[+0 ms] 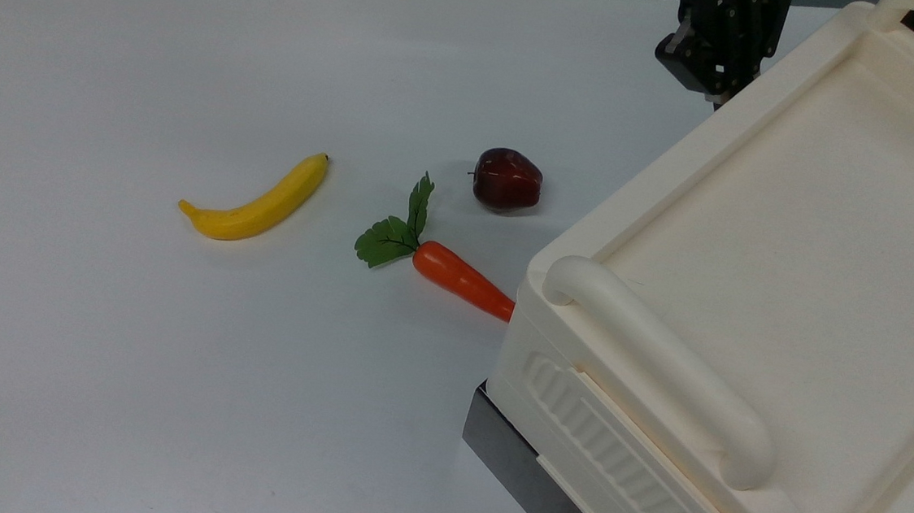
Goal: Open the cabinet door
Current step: 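Lower the gripper and grasp the door's orange handle edge, then pull the door edge outward, swinging the door away from the cabinet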
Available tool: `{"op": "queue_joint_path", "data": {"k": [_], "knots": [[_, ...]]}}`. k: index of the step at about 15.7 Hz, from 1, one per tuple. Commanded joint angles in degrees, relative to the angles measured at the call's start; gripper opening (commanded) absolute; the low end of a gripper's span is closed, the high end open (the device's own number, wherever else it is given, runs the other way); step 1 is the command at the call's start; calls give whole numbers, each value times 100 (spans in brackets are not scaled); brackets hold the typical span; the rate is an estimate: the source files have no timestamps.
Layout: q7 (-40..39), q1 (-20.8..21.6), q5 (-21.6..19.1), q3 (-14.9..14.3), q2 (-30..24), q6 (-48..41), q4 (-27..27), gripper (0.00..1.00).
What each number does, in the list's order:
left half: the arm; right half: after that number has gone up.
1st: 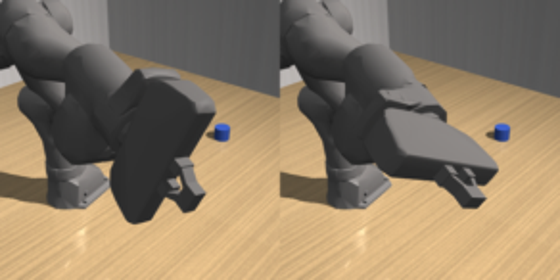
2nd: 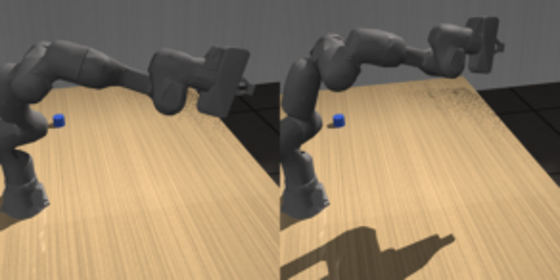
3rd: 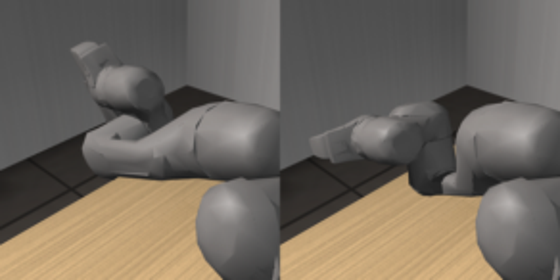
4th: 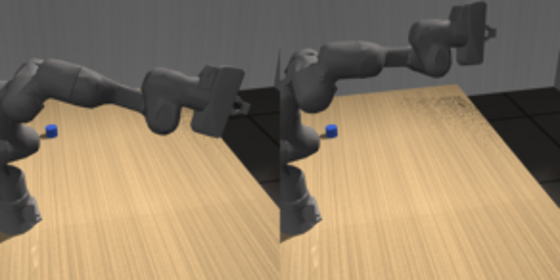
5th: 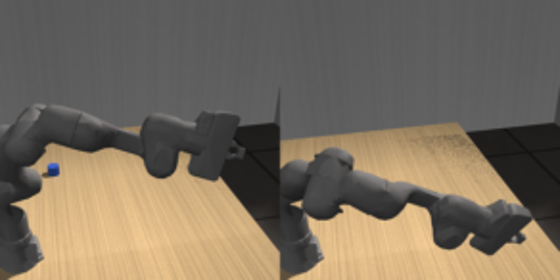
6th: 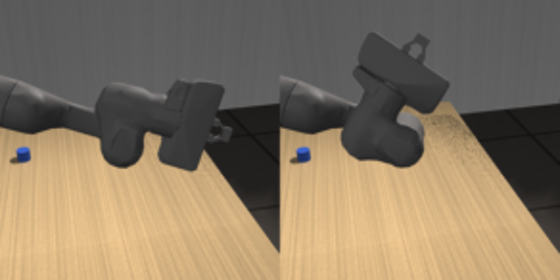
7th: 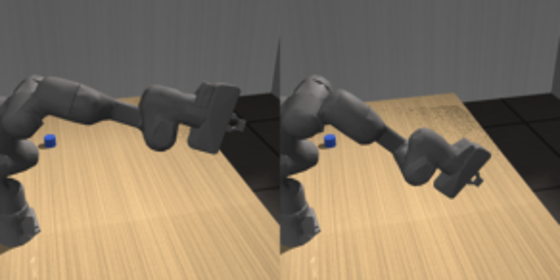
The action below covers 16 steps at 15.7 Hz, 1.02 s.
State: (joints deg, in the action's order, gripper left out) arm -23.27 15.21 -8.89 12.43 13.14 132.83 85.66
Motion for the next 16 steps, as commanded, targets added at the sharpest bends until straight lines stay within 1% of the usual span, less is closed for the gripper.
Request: {"op": "queue_joint_path", "data": {"k": [1, 10, 12, 14, 16], "knots": [[33, 52, -52, -13, -92, -398, -14, 5], [68, -1, -52, -56, -268, -996, 83, 5], [68, -18, -60, -74, -294, -1040, 92, 7], [77, -141, -69, -74, -312, -1276, 83, 13], [86, -255, -96, -92, -364, -1636, 57, 24]]}}
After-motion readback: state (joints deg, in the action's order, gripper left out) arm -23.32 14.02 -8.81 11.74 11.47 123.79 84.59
